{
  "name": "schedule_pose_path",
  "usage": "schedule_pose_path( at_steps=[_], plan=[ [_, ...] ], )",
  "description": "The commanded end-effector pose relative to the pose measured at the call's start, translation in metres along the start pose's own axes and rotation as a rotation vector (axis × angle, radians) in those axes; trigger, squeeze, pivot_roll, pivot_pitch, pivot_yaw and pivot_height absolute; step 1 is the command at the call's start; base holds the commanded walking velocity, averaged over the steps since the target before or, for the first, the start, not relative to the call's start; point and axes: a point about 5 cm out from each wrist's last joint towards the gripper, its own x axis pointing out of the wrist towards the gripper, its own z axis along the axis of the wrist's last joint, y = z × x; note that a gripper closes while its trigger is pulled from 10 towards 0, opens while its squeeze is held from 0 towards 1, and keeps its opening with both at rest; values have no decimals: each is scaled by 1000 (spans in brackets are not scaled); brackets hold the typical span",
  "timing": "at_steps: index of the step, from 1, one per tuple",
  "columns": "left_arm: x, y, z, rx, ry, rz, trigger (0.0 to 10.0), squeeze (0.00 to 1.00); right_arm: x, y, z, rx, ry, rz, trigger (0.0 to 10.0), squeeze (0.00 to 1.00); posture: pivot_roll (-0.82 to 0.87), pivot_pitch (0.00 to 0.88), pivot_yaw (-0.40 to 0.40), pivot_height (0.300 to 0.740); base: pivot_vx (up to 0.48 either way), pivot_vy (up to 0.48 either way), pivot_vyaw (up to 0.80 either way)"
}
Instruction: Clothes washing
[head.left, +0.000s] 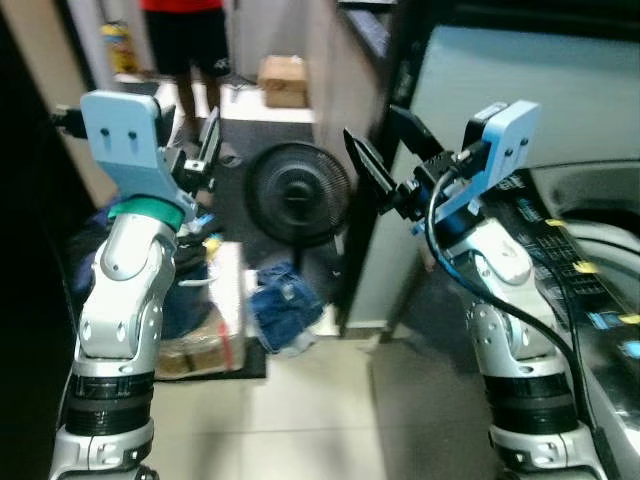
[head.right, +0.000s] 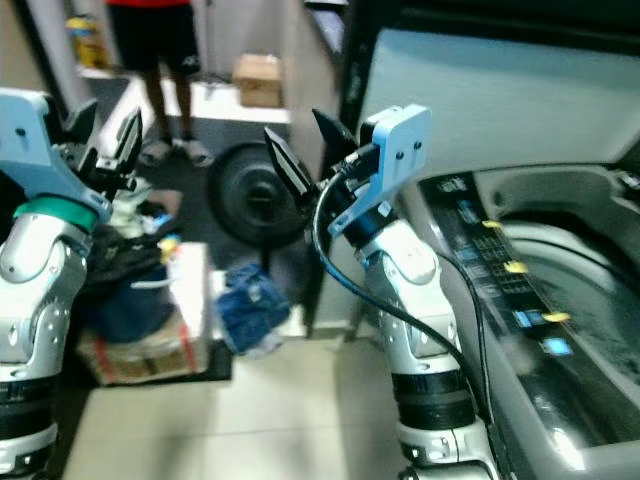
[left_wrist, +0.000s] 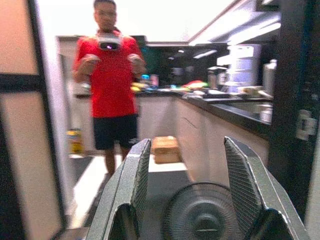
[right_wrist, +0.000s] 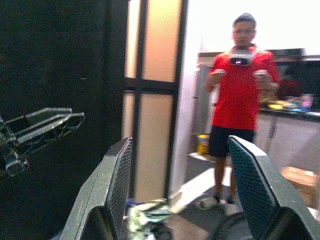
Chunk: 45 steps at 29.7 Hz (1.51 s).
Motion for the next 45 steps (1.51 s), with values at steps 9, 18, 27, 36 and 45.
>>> schedule_pose_path(
  at_steps=[9,18,27,36,45],
  plan=[
    [-28,-2,-44,29,156,-20,10000,0,-21,-14,-44,6,155,-130,10000,0,86,0,-31,740,0,0,786],
    [-83,-11,-110,12,409,-51,10000,0,-88,-9,-119,97,451,-275,10000,8,91,0,-46,740,0,0,781],
    [-126,-33,-157,3,598,-132,10000,0,-128,8,-156,118,619,-354,10000,0,61,2,-38,740,0,0,781],
    [-100,-37,-146,-22,502,-116,10000,0,-112,4,-143,120,506,-368,10000,0,47,5,-34,740,247,203,256],
    [-95,-43,-144,-20,464,-145,10000,0,-113,-1,-144,95,498,-387,10000,0,46,8,-22,740,380,291,0]
  ],
)
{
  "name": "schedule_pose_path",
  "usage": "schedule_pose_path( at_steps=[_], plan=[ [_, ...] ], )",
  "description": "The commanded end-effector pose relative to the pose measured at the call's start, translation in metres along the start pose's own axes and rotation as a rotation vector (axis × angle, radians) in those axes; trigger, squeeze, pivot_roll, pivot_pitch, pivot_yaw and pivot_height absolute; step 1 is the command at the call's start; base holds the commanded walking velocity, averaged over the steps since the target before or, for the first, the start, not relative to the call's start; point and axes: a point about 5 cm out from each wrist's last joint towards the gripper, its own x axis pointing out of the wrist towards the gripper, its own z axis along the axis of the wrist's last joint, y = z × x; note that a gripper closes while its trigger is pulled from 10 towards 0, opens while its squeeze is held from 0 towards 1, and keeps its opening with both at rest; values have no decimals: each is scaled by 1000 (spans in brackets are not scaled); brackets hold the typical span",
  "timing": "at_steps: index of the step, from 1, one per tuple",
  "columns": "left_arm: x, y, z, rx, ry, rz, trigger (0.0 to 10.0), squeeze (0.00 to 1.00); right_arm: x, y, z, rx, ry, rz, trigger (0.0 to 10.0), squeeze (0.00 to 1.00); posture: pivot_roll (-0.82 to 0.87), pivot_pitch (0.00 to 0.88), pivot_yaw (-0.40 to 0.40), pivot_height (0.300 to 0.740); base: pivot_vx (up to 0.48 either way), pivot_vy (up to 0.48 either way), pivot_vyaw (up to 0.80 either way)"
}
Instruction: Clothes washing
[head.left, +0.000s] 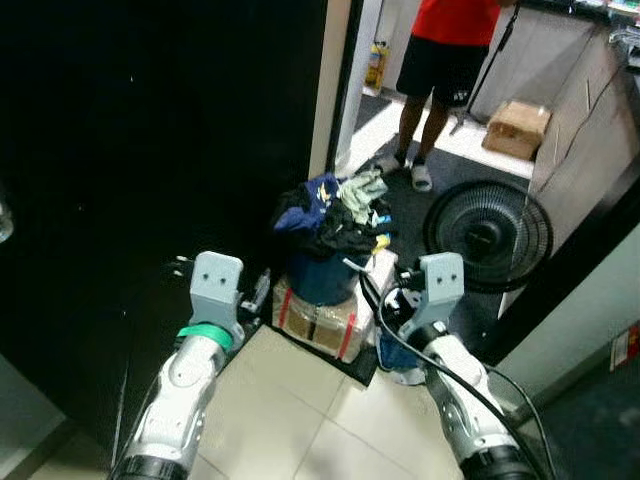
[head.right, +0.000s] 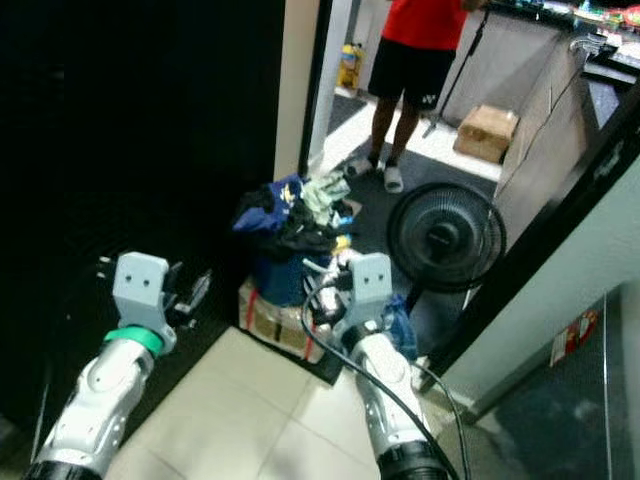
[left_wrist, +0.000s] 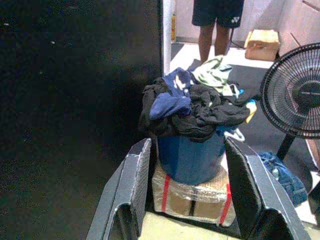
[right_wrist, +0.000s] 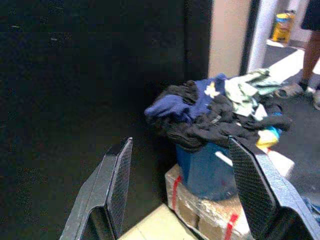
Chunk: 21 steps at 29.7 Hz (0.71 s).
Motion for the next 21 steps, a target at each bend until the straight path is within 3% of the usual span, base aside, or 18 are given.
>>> schedule_pose_path(
  at_steps=[1,13,21],
  plan=[
    [-1,-5,-4,3,6,-20,10000,0,-5,-6,-6,0,16,-25,10000,0,46,8,-22,740,382,289,0],
    [7,-8,-3,11,-2,-47,10000,0,-3,-14,-2,-19,-2,-53,10000,0,15,10,5,740,382,290,0],
    [22,-29,6,-37,-39,-97,10000,0,-6,-34,7,-82,-12,-86,10000,0,-59,10,20,740,375,290,0]
  ],
)
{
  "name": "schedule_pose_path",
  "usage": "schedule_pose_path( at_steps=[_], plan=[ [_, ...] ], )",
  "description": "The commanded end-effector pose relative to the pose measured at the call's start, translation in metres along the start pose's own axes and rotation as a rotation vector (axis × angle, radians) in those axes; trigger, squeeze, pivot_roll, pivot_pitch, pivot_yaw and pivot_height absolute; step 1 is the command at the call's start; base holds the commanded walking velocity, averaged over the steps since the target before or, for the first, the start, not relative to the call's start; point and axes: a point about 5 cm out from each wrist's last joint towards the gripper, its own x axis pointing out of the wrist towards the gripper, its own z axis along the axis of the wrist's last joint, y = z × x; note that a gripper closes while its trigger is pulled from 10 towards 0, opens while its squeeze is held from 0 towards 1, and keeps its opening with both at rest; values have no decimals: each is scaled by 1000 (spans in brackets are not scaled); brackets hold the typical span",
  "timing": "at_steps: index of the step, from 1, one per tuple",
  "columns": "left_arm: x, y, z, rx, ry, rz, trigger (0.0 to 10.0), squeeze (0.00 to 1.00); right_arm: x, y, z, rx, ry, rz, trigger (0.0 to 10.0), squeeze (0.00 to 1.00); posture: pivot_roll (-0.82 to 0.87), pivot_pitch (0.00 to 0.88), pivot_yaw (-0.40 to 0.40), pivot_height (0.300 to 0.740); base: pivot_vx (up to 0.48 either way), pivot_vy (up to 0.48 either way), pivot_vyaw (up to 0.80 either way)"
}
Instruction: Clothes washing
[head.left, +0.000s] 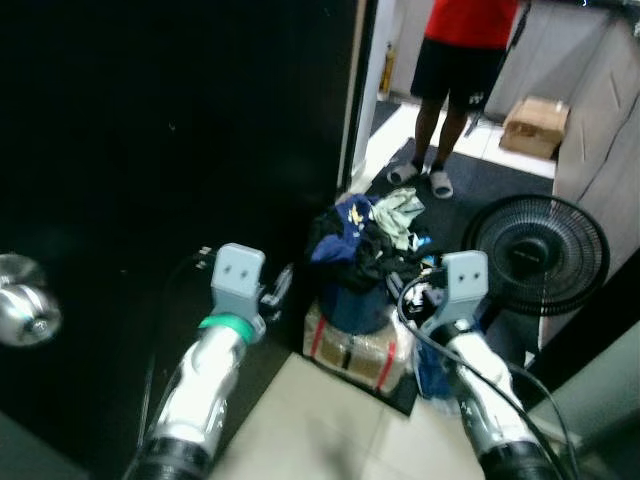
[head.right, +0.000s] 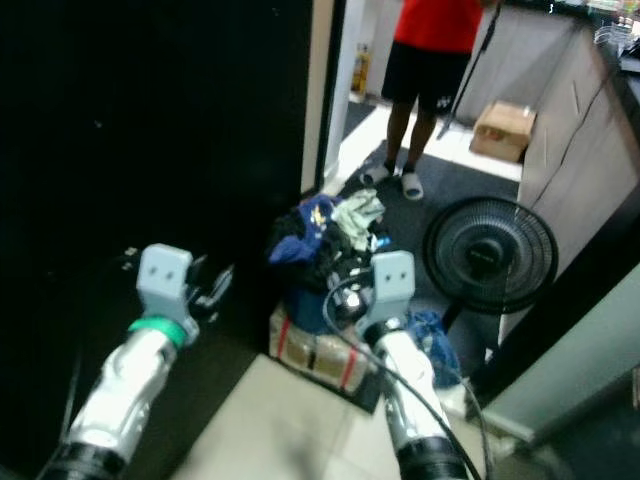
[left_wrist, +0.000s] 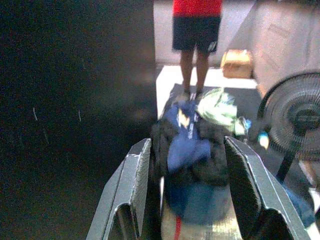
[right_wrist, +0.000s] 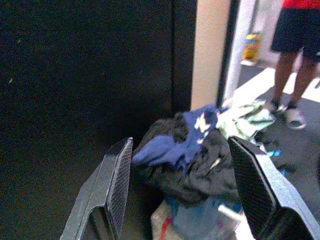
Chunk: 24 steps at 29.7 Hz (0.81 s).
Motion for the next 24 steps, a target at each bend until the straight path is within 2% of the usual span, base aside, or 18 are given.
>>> schedule_pose_path(
  at_steps=[1,3,12,24],
  plan=[
    [-3,0,-9,-10,36,-3,10000,0,-1,2,-4,-3,15,7,10000,0,-59,10,20,740,341,262,0],
    [4,-7,-3,-17,16,-50,10000,0,-1,-6,3,-14,-13,-30,10000,0,-87,8,38,740,0,0,0],
    [9,-6,1,-18,9,-72,10000,0,-7,-9,3,-20,-26,-51,10000,0,-90,8,55,740,0,0,0],
    [3,1,-3,-23,18,-44,10000,0,-5,-1,-1,-6,-11,-29,10000,0,-52,9,36,740,0,0,0]
  ],
)
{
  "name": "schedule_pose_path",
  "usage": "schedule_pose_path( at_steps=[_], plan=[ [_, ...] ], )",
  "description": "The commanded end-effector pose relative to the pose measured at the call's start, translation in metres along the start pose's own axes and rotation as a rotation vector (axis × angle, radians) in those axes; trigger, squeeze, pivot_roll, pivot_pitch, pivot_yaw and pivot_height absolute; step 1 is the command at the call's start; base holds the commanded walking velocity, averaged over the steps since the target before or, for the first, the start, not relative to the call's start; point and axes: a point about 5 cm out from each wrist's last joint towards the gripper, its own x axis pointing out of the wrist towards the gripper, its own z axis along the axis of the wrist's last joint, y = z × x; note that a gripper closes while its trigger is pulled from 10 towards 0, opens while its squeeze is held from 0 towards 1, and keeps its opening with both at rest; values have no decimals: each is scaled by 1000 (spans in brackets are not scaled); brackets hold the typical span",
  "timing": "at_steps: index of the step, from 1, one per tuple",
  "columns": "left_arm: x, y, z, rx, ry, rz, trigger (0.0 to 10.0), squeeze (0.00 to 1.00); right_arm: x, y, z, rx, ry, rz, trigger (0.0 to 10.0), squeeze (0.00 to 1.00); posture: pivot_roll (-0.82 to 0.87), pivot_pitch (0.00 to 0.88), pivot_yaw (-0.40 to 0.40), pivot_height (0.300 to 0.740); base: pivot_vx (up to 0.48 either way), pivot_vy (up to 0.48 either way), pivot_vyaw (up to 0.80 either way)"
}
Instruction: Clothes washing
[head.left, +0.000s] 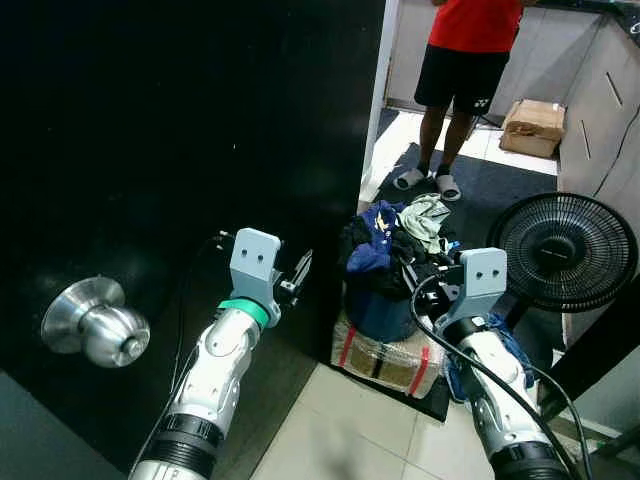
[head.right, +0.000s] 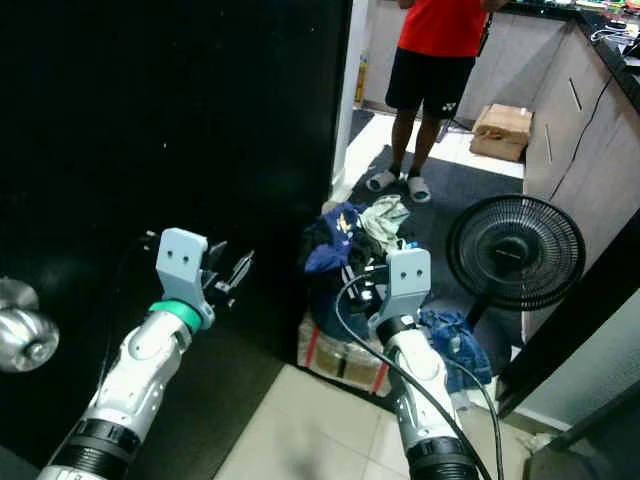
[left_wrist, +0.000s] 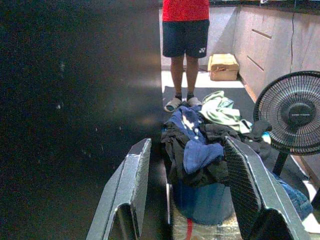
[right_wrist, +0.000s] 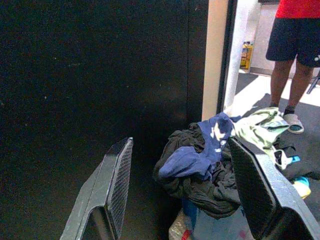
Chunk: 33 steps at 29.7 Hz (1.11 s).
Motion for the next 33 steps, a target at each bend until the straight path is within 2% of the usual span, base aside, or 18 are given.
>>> schedule_pose_path(
  at_steps=[1,14,25,33],
  plan=[
    [-5,5,-4,1,12,16,10000,0,-1,2,-3,0,10,2,10000,0,-52,9,36,740,0,0,0],
    [-10,7,-3,-7,9,46,10000,0,2,6,-5,9,20,21,10000,0,-23,18,17,740,0,0,0],
    [-12,9,-2,28,6,63,10000,0,3,9,-7,19,25,24,10000,0,-15,19,21,740,0,0,0],
    [-12,11,-1,36,3,68,10000,0,2,9,-8,22,26,19,10000,0,-14,19,26,740,0,-392,0]
  ],
)
